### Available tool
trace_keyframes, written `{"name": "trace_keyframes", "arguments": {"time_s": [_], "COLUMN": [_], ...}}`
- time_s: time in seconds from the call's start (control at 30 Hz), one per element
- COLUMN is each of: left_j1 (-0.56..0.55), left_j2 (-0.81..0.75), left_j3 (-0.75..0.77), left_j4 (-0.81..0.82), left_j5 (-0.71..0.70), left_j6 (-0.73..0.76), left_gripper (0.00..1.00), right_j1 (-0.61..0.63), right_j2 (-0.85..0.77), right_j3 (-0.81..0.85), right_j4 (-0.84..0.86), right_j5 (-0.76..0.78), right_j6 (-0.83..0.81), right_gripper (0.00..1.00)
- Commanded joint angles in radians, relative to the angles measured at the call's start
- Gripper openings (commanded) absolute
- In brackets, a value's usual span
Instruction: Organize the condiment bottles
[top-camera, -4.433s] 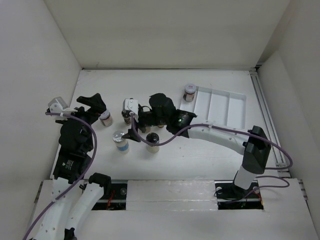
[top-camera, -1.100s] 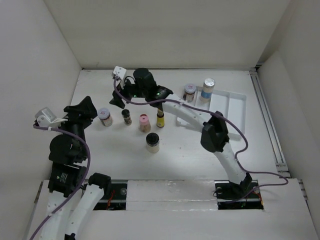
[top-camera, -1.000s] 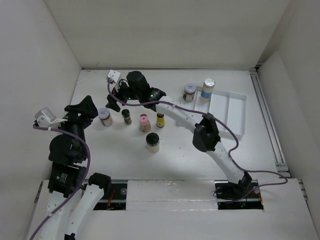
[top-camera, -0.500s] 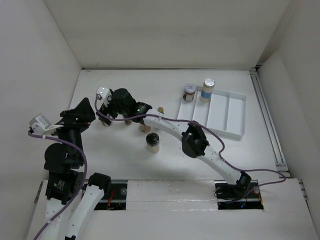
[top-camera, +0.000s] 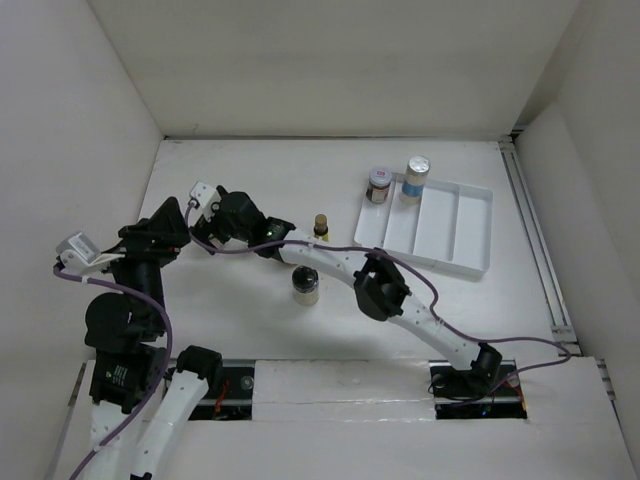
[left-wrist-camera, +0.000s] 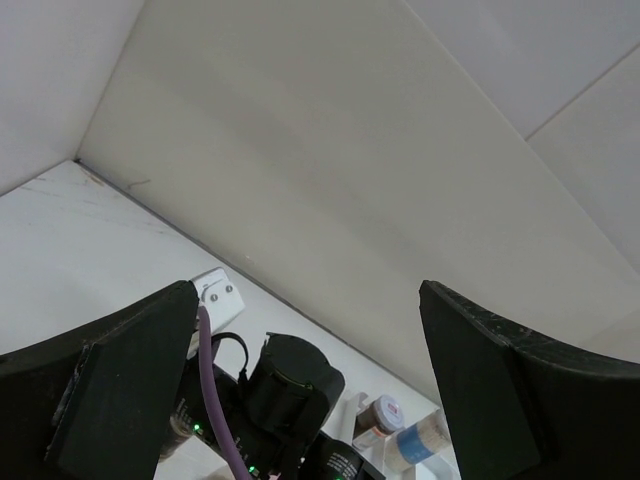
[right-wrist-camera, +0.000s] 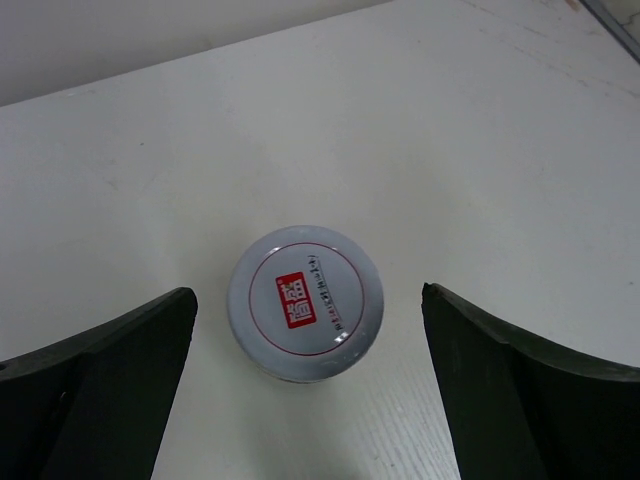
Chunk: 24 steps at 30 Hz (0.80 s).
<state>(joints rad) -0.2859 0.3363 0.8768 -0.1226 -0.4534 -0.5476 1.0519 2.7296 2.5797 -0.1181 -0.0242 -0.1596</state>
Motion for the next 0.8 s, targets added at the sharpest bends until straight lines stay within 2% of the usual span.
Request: {"name": "trace_keyframes", "arguments": {"time_s": [0.0,0.1,0.43,0.67,0.77], "left_j1": [0.002,0.002,0.002,0.002,0.002], "left_j2": [-0.008,-0.008,0.003,0.003,0.003], "left_j3": [0.007,0.007,-0.002,-0.002,-0.002], "left_j4": [0.047,0.047,0.047,0.047,0.047], "left_j5": [0.024,0.024,0.024,0.024,0.024], "left_j6": [-0.002,-0.002,0.008,0.008,0.008], "left_gripper": [0.89,0.89,0.89,0.89,0.89], "right_j1": [-0.004,-0.004,-0.013,-0.013,-0.013], "right_j2": [-0.005,-0.018,0.035,0.067,0.067], "right_j3": [0.013,-0.007,0.008,0.027,0.027], "right_j4": [0.083,0.115,0.115,0.124,0.161], "right_j5": [0.079,0.109,0.006,0.006,-0.014], "right_j6": [0.015,0.015,0.046,0.055,0.055], "right_gripper": [1.00,1.00,1.00,1.00,0.91]}}
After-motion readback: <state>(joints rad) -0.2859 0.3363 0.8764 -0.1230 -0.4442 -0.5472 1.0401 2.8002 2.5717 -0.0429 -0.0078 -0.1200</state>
